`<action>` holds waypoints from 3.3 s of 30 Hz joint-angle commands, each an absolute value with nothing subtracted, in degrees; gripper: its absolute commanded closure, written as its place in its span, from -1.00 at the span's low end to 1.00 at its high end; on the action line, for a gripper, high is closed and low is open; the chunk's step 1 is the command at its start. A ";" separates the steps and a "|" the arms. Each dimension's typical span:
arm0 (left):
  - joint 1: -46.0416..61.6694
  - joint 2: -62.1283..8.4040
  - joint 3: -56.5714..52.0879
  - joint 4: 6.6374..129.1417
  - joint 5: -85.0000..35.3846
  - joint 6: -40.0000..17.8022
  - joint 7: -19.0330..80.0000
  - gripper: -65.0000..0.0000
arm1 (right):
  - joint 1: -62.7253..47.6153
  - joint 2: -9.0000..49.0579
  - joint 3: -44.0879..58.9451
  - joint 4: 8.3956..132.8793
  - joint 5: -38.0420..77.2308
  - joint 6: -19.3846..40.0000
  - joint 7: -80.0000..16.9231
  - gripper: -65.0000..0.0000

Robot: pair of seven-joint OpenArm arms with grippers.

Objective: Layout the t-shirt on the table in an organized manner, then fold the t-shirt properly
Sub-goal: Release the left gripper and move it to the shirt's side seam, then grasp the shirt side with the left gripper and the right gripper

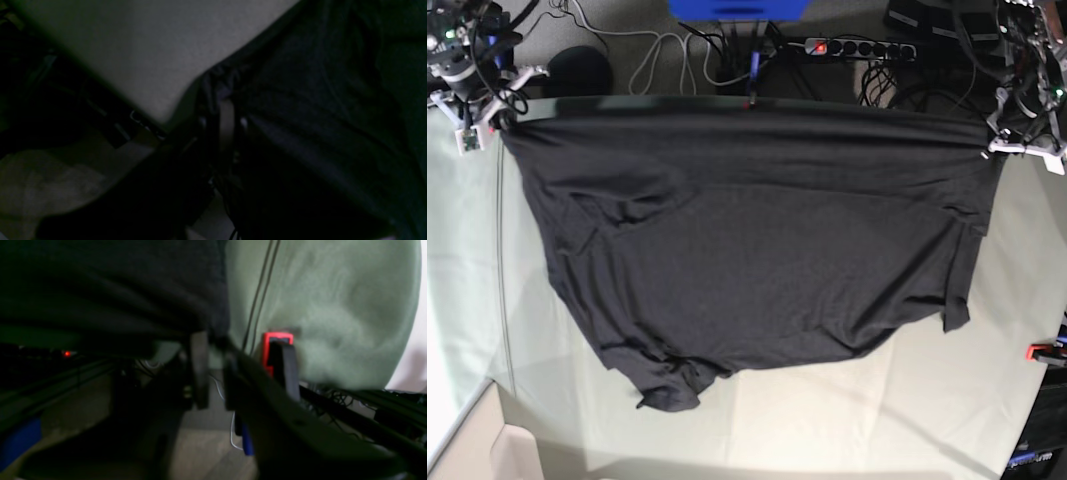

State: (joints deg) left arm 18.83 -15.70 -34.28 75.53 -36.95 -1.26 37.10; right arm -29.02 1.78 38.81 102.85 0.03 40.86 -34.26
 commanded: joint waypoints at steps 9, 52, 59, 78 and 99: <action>19.12 -16.57 -36.88 76.35 -36.62 -14.90 36.44 0.29 | -29.23 2.51 39.08 103.78 0.31 40.00 -33.63 0.26; -29.32 -12.00 -22.20 34.86 -6.02 -14.90 9.89 0.14 | -27.82 2.59 39.16 103.78 0.04 40.00 -34.24 0.26; -28.53 -12.44 -20.97 34.51 -5.76 -14.90 9.10 0.14 | -27.82 2.59 39.08 103.78 0.04 40.00 -34.24 0.26; -24.75 -15.25 -21.05 34.86 -5.93 -14.90 9.10 0.14 | -24.75 2.51 39.08 103.78 0.04 40.00 -34.33 0.25; -22.99 -16.66 -20.79 34.42 -5.58 -14.90 9.10 0.15 | -4.70 4.88 38.37 93.32 -0.04 40.00 -34.33 0.25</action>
